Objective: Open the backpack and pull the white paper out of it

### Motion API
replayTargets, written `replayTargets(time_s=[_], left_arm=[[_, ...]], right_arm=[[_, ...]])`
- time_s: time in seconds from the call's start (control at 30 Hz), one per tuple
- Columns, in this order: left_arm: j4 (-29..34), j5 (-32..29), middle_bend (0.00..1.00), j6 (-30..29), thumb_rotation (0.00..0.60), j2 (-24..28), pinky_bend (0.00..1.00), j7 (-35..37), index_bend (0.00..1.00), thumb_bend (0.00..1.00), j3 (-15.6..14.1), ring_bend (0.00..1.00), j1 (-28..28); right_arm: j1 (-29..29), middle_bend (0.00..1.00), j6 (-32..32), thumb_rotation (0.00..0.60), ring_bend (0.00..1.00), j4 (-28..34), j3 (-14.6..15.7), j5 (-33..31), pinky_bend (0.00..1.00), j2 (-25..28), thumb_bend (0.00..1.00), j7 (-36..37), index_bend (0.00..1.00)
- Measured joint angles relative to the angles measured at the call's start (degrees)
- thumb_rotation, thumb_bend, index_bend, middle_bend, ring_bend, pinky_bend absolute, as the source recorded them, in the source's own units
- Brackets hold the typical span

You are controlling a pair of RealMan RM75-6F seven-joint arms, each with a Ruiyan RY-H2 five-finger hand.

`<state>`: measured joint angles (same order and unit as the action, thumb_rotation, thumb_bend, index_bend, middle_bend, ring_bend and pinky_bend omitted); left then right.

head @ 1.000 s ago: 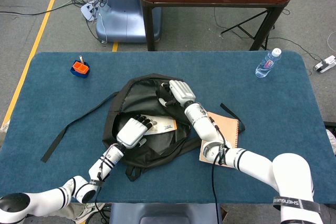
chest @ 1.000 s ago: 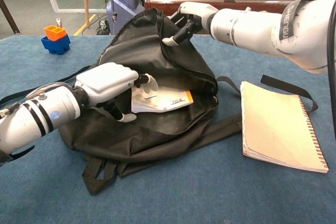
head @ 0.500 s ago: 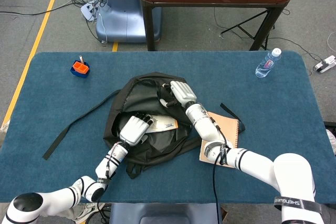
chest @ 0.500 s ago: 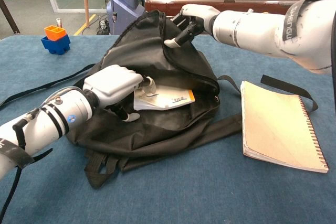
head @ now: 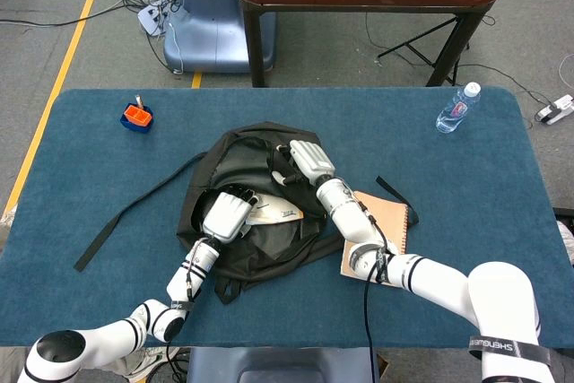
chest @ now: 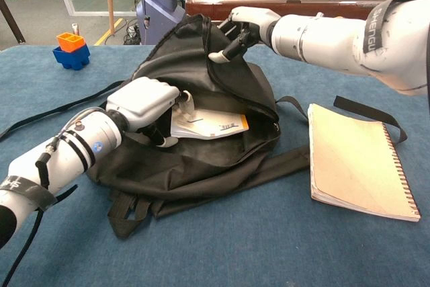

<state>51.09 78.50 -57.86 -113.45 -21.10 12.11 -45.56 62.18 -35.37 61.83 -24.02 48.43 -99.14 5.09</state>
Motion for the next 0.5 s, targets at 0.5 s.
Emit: replayTargets(time_s=[0.5], left_arm=[[-7.9,2.0,0.55,-3.8,0.600,-4.1,0.31,7.9,0.59,0.34,-0.4,0.47,-1.0]], right_arm=[[-0.1,0.52,0.5,0.600,0.40,0.0,-0.3,-1.5,0.42,0.3,0.44,0.6,0.72]])
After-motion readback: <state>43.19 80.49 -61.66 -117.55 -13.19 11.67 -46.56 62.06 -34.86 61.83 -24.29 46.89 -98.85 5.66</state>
